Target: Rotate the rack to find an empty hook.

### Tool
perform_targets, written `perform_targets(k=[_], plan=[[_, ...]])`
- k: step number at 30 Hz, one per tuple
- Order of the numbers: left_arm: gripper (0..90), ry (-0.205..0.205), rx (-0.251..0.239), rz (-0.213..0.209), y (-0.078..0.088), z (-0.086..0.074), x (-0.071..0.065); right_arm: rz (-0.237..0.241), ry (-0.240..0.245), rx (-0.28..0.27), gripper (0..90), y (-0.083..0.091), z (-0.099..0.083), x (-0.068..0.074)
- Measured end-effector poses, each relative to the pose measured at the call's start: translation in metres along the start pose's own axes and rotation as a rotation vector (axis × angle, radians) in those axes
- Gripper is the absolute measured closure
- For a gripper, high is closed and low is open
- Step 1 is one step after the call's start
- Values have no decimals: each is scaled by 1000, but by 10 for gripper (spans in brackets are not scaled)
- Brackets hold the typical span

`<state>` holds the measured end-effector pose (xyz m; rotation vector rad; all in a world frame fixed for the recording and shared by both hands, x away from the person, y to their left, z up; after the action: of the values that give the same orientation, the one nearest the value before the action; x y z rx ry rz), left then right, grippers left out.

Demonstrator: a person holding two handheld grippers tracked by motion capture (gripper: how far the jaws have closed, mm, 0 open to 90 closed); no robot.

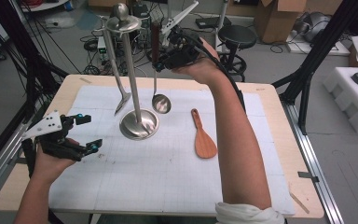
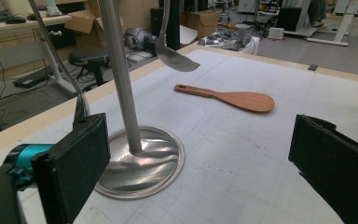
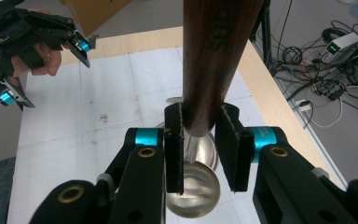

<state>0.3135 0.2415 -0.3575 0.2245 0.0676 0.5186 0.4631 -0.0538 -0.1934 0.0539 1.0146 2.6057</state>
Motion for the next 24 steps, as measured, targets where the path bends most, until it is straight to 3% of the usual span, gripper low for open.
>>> perform_targets(k=[24], plan=[[58,-7,-7,1,2,2,-1,5,12,13,737,-6,12,1]])
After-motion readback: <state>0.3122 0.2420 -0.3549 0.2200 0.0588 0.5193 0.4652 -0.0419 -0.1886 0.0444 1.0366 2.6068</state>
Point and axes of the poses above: each handheld gripper's, and its own axes: y roughly backward along the jaws, z roughly out of its top, x roughly to its left, the point moved 4 cm from there along -y, roughly forward along the jaws, and after that the axes turned 4 degrees about -z, right-handed, at the moved point
